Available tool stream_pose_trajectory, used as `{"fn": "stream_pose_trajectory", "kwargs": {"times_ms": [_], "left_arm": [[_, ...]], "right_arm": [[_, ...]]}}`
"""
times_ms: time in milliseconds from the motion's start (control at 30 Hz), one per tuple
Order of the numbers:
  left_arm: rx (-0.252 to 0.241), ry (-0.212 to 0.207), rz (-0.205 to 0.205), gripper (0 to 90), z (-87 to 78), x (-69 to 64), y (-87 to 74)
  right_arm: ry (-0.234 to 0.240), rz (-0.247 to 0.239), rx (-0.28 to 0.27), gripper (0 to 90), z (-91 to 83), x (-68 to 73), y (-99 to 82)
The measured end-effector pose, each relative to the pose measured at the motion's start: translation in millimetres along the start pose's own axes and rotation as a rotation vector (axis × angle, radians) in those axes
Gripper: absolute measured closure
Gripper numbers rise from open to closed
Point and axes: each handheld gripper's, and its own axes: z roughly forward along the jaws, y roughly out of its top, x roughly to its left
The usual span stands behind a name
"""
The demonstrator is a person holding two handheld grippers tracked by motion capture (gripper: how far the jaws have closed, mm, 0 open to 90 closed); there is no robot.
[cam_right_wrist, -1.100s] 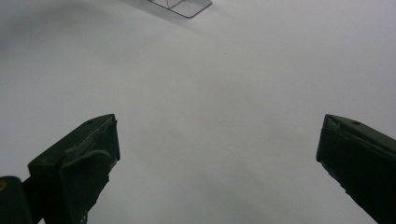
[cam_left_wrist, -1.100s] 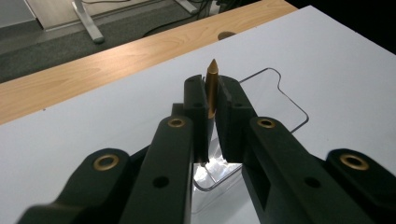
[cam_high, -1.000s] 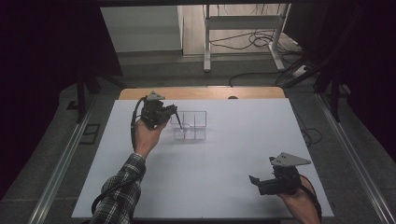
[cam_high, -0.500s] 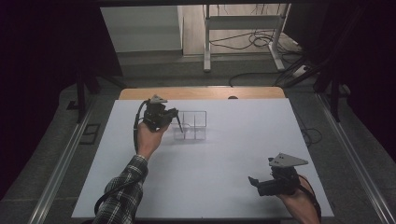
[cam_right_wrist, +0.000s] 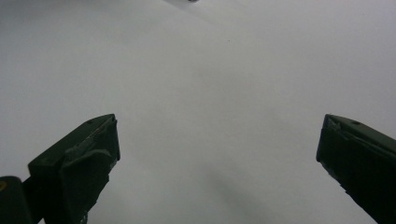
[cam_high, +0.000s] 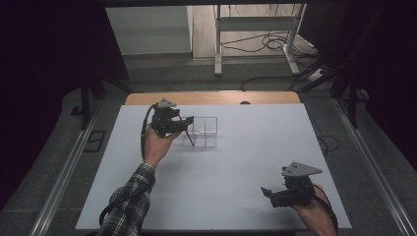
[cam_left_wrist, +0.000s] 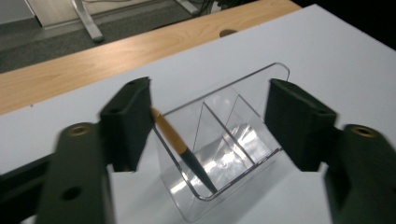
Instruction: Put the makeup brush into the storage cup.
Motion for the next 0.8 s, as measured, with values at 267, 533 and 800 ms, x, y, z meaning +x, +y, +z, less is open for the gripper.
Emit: {"fn": "stream_pose_trajectory", "kwargs": {"times_ms": [267,533,800], "left_arm": [[-0.038,0.002,-0.024,8.3,-7.2,0.9,3.0],[-0.046,-0.027,-0.039,4.5,-15.9,5.6,0.8],[-0.034,-0.025,-0.015,3.6,-21.0,4.1,1.3]], "right_arm": [[-0.003,-0.007,0.007,0.0,0.8,0.8,-0.2],[-0.003,-0.008,0.010,0.0,1.2,0.9,-0.3],[-0.001,-0.011,0.011,0.0,2.1,1.4,-0.5]]}}
